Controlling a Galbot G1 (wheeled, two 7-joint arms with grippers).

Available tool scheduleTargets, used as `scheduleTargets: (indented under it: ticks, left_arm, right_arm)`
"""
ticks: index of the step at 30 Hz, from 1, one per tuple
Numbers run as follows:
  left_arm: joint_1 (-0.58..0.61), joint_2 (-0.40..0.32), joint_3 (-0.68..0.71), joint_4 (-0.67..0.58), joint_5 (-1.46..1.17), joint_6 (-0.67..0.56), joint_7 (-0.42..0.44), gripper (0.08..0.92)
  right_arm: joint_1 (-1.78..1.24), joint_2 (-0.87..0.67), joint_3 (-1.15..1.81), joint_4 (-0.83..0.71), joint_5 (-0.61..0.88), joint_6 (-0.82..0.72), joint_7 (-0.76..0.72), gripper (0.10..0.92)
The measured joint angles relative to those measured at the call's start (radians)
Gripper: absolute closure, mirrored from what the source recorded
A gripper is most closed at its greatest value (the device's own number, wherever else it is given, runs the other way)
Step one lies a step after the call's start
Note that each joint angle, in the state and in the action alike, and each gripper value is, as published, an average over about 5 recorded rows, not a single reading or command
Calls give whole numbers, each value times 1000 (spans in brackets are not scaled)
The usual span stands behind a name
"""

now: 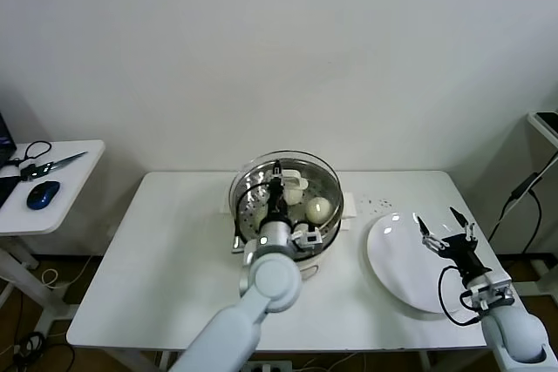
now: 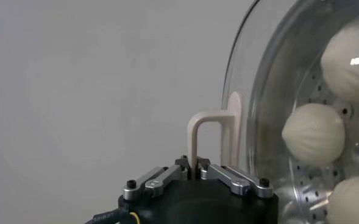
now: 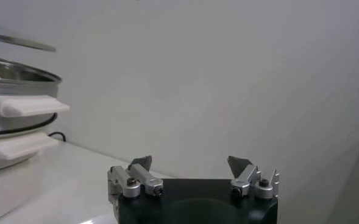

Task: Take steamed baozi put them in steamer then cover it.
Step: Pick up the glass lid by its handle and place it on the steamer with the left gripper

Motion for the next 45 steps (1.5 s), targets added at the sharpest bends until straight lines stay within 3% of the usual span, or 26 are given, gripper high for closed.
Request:
scheduleTargets:
  ticks: [18, 45]
  left_arm:
    - [-2, -45, 13, 81, 15, -1, -12, 849]
    - [-11, -26, 14, 108, 15, -1, -28, 849]
  right_arm:
    - [4, 5, 4, -10, -12, 4, -5, 203]
    - [7, 11, 4, -15, -29, 10, -12, 203]
